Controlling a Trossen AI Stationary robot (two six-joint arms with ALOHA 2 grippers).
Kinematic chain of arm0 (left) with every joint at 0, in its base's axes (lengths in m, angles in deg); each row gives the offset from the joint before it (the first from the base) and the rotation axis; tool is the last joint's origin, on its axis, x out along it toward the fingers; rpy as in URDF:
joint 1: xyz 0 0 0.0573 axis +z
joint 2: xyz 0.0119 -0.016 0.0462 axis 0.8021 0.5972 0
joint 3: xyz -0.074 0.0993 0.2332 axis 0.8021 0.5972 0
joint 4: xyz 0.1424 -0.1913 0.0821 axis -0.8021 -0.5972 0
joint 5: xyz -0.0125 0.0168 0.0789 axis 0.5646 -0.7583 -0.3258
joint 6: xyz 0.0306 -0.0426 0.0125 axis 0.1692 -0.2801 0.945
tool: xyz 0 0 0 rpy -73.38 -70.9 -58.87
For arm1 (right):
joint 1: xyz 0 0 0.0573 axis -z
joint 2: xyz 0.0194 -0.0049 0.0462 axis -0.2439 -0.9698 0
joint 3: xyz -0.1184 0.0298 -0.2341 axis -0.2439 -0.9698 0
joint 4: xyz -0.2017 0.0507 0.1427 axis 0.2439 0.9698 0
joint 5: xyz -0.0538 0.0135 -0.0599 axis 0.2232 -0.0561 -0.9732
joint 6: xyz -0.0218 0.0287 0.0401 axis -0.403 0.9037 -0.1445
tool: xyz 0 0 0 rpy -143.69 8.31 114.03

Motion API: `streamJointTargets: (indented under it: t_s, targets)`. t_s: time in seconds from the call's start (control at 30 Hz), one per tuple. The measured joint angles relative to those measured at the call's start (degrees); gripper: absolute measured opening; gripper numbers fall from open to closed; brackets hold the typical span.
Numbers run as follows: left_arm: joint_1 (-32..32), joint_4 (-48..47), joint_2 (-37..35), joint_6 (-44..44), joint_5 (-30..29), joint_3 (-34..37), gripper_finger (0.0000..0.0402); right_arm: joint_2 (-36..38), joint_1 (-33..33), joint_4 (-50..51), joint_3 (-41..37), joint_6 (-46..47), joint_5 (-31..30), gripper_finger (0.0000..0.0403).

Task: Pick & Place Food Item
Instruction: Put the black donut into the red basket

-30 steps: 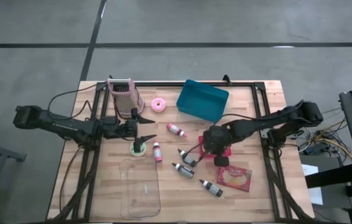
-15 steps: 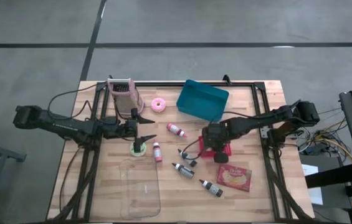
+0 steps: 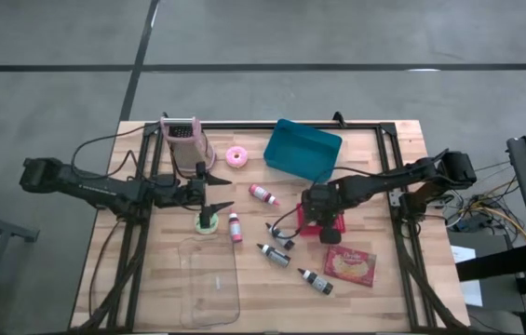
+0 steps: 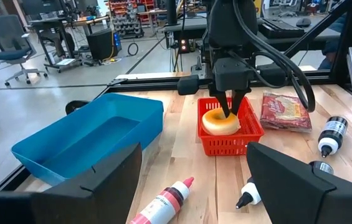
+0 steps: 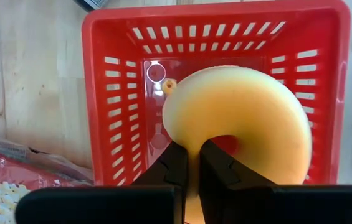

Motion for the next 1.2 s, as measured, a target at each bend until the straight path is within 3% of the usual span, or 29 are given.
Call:
streamJointTargets:
  t_s: [0.83,1.2]
  targets:
    - [0.04,-0.2,0.0,-0.2,0.1,0.0,0.0292,0.02,-0.04,-0.08,0.0,-0.48,-0.39,0.0015]
    - [0.04,-0.21,0.0,-0.2,0.07,0.0,0.0292,0.02,-0.04,0.15,0.0,-1.51,-0.65,0.0115]
